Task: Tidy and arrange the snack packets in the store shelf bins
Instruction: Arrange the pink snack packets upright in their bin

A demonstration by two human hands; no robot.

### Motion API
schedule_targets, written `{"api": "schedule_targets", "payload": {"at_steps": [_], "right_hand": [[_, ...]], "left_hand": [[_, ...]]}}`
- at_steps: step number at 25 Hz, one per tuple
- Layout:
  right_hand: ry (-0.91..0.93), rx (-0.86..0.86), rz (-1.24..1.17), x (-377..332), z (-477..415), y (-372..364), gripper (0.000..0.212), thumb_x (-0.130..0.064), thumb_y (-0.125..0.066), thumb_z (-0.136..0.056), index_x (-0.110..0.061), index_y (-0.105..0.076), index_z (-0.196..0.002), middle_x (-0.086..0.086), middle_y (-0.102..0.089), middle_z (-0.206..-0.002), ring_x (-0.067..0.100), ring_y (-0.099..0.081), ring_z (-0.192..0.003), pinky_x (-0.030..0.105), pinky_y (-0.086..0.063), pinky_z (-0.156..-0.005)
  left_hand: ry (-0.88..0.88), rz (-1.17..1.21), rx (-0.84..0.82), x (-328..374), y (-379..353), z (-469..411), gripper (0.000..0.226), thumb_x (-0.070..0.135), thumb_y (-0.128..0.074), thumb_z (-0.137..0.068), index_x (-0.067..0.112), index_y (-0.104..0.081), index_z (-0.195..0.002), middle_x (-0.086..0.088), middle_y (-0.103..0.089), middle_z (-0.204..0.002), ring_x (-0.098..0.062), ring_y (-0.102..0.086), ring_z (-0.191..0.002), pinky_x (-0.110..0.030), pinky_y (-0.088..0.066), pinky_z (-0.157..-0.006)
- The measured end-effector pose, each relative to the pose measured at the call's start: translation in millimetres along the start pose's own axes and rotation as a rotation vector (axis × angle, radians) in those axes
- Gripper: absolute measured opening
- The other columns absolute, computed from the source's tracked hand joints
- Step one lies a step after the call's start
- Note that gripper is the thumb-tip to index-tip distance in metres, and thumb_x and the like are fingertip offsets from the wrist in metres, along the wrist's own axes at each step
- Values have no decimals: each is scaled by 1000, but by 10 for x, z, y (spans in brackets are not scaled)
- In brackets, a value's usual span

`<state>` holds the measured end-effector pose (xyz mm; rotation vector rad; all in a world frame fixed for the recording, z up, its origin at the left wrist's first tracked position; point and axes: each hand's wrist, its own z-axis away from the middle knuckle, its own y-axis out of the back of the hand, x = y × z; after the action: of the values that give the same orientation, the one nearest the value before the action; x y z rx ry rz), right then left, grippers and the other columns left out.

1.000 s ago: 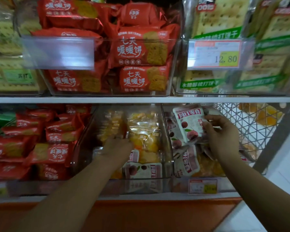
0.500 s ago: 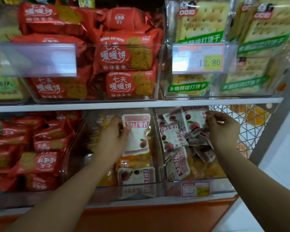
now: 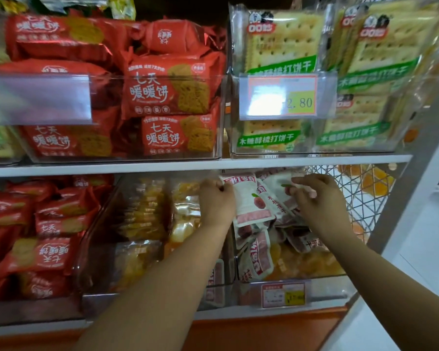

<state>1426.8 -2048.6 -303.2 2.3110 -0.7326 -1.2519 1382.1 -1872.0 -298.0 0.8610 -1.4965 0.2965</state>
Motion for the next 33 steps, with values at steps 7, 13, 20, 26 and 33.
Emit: {"api": "schedule_targets", "payload": {"at_steps": [7, 13, 20, 26, 33], "right_hand": [[428, -502, 274, 18, 198, 102, 75, -75, -38, -74, -40, -35, -139, -9, -35, -146, 10, -26, -136, 37, -17, -114], [435, -500, 467, -82, -24, -99, 72, -72, -26, -79, -38, -28, -143, -8, -23, -154, 16, -16, -141, 46, 0, -115], [412, -450, 375, -167, -157, -266, 61, -60, -28, -81, -38, -41, -136, -2, -44, -141, 20, -33, -135, 45, -18, -113], [557, -513, 300, -117, 112, -157, 59, -60, -32, -84, -31, -51, -132, -3, -46, -142, 21, -40, -130, 49, -30, -109], [561, -487, 268, -244, 16, -221, 61, -58, -27, -84, -32, -43, -137, -1, -38, -146, 22, -35, -133, 45, -25, -112]], "left_hand": [[-55, -281, -65, -18, -250, -160, 26, 34, -54, -90, 12, -54, -104, -7, -59, -106, -25, -56, -98, -34, -45, -81], [-232, -312, -340, -182, 490, -85, 20, 30, -55, -93, 20, -56, -111, 10, -56, -104, -9, -54, -99, -24, -42, -81], [-245, -826, -900, -564, 1006, 28, 23, 26, -60, -91, 23, -62, -114, 10, -64, -110, -4, -59, -100, -19, -46, -83], [-276, -1223, -1038, -723, 804, 54, 40, 36, -68, -82, 15, -57, -115, -3, -61, -113, -19, -60, -96, -34, -52, -76], [-219, -906, -911, -532, 995, 123, 17, 30, -67, -84, 25, -56, -96, 8, -60, -91, -6, -58, -73, -22, -47, -61]]}}
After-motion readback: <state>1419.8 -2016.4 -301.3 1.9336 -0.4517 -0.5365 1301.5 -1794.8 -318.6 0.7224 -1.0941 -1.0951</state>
